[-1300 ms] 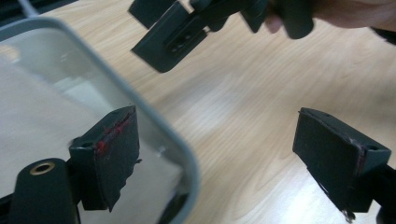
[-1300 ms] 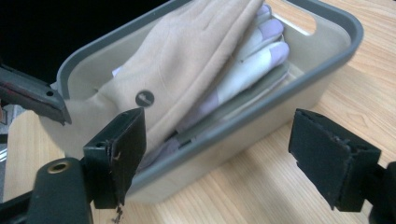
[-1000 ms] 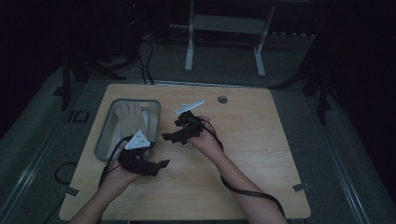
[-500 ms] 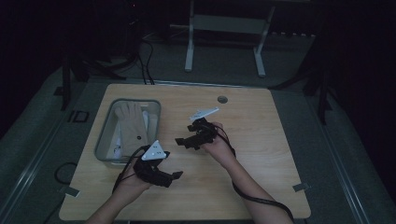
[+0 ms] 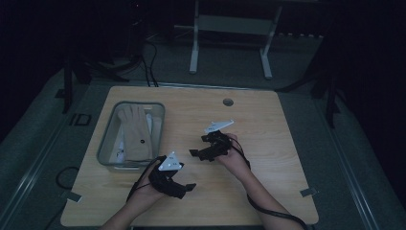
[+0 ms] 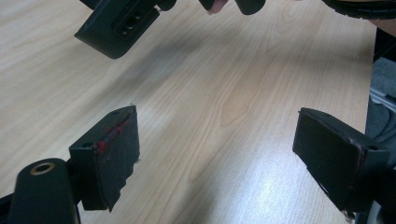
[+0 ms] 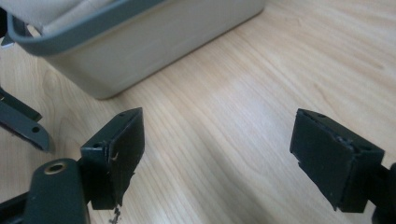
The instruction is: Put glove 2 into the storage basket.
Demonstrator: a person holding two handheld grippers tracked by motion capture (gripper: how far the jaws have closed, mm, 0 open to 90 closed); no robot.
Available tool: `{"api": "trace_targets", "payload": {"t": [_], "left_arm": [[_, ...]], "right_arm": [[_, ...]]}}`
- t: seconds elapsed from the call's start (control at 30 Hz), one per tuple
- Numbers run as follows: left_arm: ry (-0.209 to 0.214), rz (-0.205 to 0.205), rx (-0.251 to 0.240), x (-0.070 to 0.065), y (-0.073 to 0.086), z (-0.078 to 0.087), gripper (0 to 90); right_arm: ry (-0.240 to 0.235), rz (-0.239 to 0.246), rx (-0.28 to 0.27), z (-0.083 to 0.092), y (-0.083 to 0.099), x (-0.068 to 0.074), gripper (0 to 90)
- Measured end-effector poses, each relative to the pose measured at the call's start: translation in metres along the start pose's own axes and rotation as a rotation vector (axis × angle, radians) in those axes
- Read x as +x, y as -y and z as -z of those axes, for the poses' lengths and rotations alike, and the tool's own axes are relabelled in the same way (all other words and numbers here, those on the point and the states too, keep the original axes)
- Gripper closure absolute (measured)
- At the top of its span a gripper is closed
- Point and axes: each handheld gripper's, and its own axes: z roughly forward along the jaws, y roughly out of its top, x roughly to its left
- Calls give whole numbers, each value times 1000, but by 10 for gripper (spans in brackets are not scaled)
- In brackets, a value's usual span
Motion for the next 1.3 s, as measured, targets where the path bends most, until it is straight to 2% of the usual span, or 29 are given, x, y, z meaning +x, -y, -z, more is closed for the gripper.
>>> {"api": "trace_targets", "payload": {"t": [0.1, 0.2, 0.43, 0.63, 0.83, 1.03, 1.3], "left_arm": [[10, 6, 3, -1, 3, -5, 150], [19, 12, 7, -1, 7, -12, 150], [46, 19, 11, -3, 10, -21, 150], [64, 7, 22, -5, 11, -29, 150], [74, 19, 20, -3, 12, -35, 150], [85, 16, 26, -3, 16, -40, 151], [92, 22, 9, -3, 19, -41, 151]], "right_arm": [[0, -7, 7, 0, 9, -2, 177], [20, -2, 5, 1, 18, -4, 176], [15, -19, 28, -2, 37, -6, 172], [16, -42, 28, -1, 54, -10, 172], [36, -38, 14, 6, 61, -12, 172], [35, -35, 2, 11, 69, -13, 172], [37, -33, 4, 11, 71, -13, 172]]}}
